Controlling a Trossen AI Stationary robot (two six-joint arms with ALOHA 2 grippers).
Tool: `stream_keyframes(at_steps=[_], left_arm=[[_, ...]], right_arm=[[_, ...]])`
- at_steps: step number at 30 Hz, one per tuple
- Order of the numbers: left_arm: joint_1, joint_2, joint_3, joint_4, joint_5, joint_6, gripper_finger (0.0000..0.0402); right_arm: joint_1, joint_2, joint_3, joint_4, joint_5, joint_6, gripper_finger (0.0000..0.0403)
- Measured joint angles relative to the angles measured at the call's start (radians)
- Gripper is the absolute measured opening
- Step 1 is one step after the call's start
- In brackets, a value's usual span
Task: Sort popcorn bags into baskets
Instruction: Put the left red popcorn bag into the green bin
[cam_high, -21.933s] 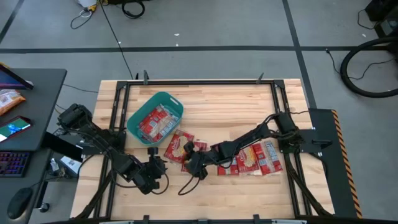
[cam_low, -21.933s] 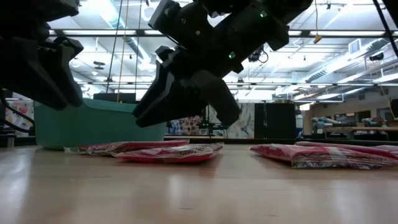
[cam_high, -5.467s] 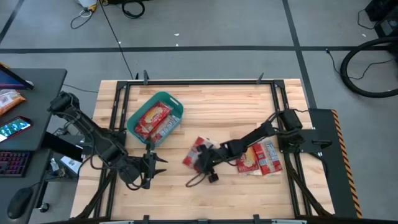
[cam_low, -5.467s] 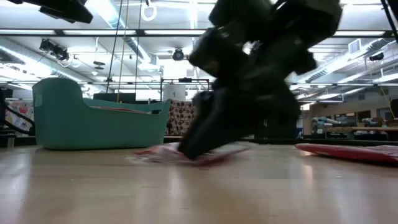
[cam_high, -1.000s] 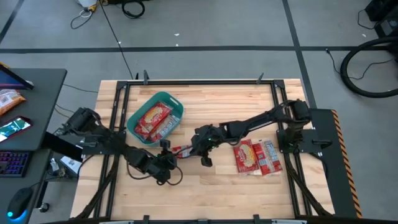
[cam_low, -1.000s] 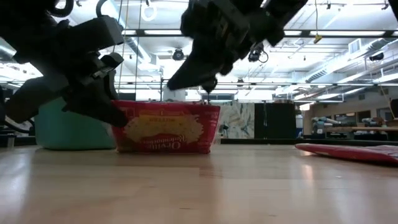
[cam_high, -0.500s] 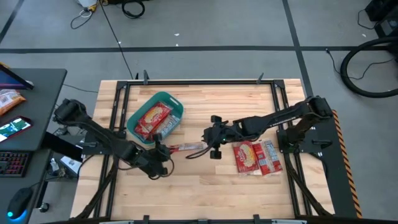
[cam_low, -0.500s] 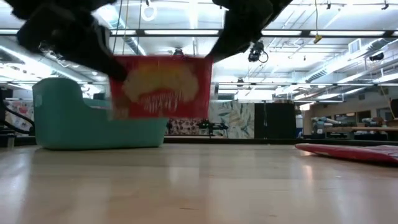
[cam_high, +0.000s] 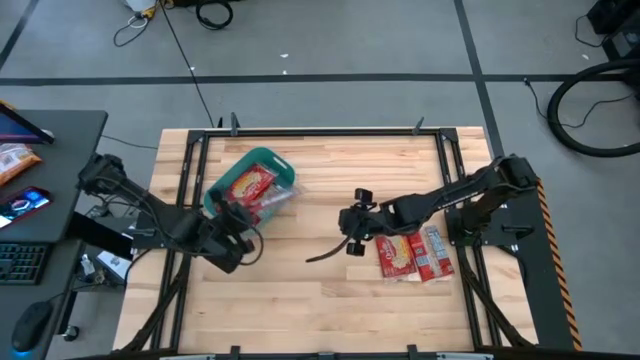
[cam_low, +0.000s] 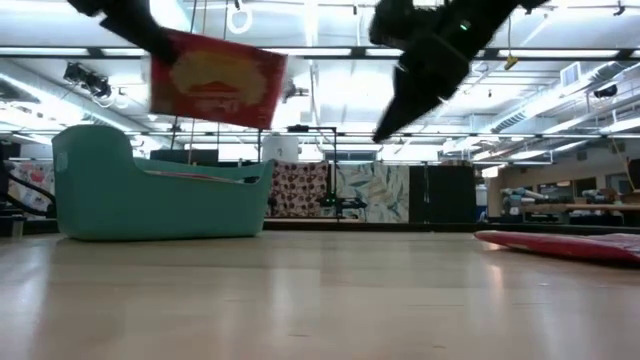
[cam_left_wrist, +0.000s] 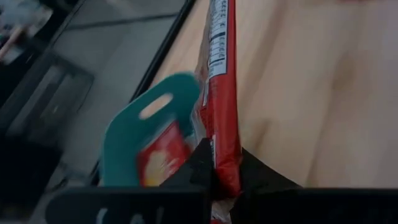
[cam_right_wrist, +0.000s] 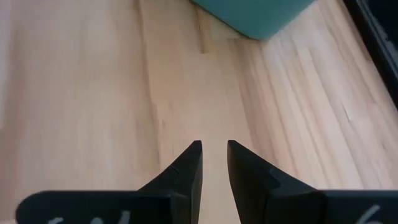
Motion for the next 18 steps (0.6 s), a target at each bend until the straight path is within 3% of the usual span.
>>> stream_keyframes(at_steps=[6, 14, 18], left_arm=[[0.066, 0.001, -0.026, -0.247, 0.014, -0.232, 0.0025], [0.172, 0.009, -0.159, -0.246, 0.138, -0.288, 0.0026], [0.188, 0.011, -0.167, -0.253, 0.183, -0.289, 0.0047]], right_arm=[[0.021, -0.03, -0.069, 0.048, 0.044, 0.036, 0.008], [0.055, -0.053, -0.085, 0.093, 0.047, 0.033, 0.008], [0.058, -0.058, -0.086, 0.101, 0.047, 0.031, 0.008]])
